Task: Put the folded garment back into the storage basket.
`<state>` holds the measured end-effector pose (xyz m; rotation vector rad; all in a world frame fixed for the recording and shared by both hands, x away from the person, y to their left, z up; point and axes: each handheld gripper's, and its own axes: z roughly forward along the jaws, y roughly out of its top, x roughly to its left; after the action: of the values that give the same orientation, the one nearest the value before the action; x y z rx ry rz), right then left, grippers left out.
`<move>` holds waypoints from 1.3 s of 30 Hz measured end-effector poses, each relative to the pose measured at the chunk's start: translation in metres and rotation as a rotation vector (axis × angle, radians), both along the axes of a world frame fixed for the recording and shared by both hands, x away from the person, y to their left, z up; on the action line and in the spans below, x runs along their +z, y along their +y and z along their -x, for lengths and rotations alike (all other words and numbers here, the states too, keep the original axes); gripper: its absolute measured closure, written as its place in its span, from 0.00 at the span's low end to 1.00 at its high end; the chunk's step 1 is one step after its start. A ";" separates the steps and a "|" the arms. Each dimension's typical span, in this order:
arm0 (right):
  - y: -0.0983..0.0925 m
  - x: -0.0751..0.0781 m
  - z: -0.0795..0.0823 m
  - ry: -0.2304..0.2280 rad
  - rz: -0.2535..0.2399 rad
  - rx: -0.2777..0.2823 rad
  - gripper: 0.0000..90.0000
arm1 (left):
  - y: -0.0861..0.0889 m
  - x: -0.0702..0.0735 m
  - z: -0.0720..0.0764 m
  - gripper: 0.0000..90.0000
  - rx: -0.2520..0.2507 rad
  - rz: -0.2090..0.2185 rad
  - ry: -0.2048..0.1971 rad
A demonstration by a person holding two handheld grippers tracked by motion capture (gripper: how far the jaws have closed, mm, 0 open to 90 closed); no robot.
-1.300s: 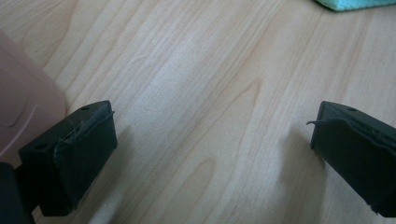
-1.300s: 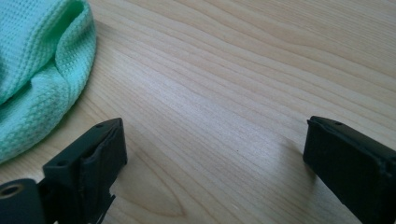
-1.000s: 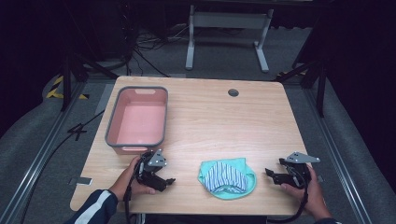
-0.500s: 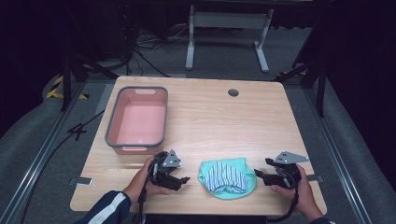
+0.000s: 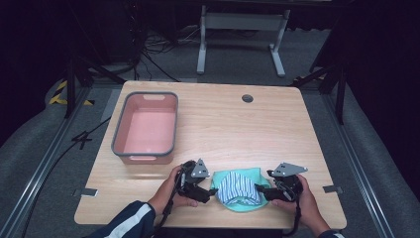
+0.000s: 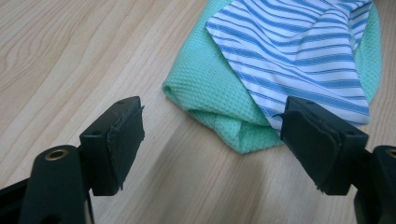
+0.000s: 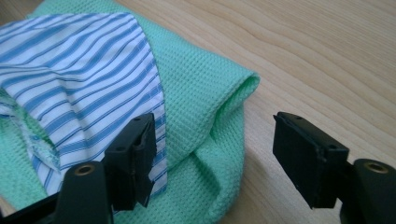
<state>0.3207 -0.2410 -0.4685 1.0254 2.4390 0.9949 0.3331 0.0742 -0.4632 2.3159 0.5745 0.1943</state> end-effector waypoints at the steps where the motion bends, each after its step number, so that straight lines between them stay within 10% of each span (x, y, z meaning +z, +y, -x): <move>1: 0.000 -0.001 0.000 0.004 -0.002 0.000 0.34 | -0.001 -0.001 -0.001 0.24 0.008 -0.005 0.003; 24: 0.007 -0.006 0.002 0.058 -0.018 0.036 0.50 | -0.009 -0.015 -0.015 0.18 0.065 -0.046 0.029; 39: 0.012 -0.004 0.004 0.073 -0.030 0.096 0.80 | -0.014 -0.012 -0.018 0.75 -0.023 0.014 0.047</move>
<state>0.3166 -0.2287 -0.4722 0.9786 2.5619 1.0454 0.3512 0.0603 -0.4755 2.3177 0.5711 0.1249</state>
